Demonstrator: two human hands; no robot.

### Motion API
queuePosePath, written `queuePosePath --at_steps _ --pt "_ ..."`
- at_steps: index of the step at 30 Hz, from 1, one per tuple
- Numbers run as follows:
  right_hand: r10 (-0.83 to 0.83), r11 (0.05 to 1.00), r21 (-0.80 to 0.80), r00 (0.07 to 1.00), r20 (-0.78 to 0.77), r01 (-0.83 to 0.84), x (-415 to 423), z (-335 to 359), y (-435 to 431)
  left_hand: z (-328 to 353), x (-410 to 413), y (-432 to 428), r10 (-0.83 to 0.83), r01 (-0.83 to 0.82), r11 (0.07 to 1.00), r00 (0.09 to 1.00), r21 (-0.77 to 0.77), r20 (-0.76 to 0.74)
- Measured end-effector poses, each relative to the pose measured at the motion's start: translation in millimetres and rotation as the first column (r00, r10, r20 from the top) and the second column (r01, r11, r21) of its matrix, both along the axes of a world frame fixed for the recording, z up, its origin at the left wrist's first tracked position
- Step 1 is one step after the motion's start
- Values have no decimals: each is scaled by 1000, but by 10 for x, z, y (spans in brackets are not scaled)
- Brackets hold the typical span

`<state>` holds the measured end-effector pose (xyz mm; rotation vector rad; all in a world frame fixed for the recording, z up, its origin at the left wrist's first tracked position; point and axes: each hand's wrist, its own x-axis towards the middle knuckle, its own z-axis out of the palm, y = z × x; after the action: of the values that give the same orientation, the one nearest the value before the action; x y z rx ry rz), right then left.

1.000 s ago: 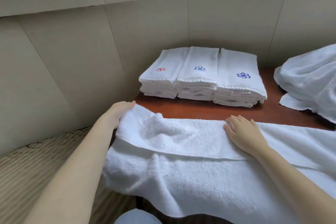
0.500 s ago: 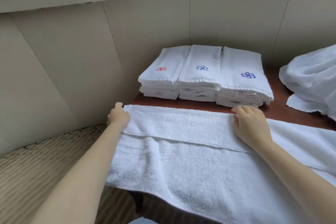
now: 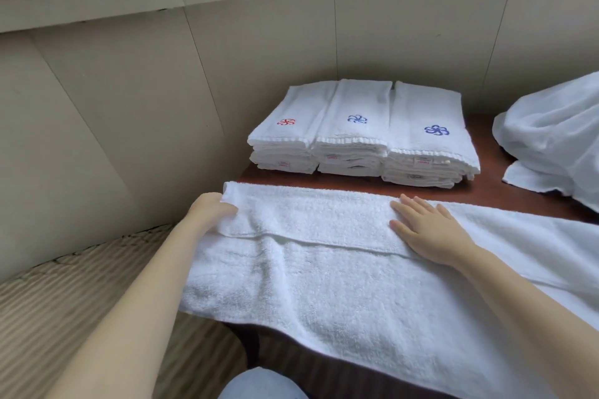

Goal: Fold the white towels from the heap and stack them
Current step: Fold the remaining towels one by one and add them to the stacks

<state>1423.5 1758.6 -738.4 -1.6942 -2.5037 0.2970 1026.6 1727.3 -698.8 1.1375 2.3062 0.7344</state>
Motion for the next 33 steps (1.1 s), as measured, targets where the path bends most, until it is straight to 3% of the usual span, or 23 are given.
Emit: queuePosePath --at_steps 3,6,11,15,18,20,23,25,28,33 --pt "-2 1000 9 1000 -7 2 0 -4 -10 160 -56 -71 -6 28 979 994 -203 106" --pt "-7 1000 19 1000 -12 7 2 -5 -25 237 -186 -136 -61 104 961 983 -256 170" --pt "-27 997 65 999 -46 30 -33 4 -56 204 -227 -149 -20 -12 987 980 -161 -196" --pt "-80 969 229 994 -74 95 -57 -33 -207 8 -54 -193 31 -107 982 903 -153 -429" --pt "-75 947 306 992 -100 102 -11 -69 -342 5 -15 -235 105 -195 977 782 -82 -614" --pt "-37 952 302 996 -82 60 41 -77 -390 4 4 -230 83 -183 980 730 -78 -678" --pt "17 983 185 999 -52 -7 85 -47 -430 -55 20 -231 63 -209 967 754 -148 -653" --pt "55 994 99 998 -29 -52 177 -7 -473 -56 98 -230 34 -212 964 702 -163 -711" --pt "109 994 -7 993 46 -109 389 71 -551 50 413 -134 -76 -110 980 564 -166 -822" --pt "-28 998 -54 996 84 33 915 154 -738 150 1631 69 -333 330 934 650 -141 -683"
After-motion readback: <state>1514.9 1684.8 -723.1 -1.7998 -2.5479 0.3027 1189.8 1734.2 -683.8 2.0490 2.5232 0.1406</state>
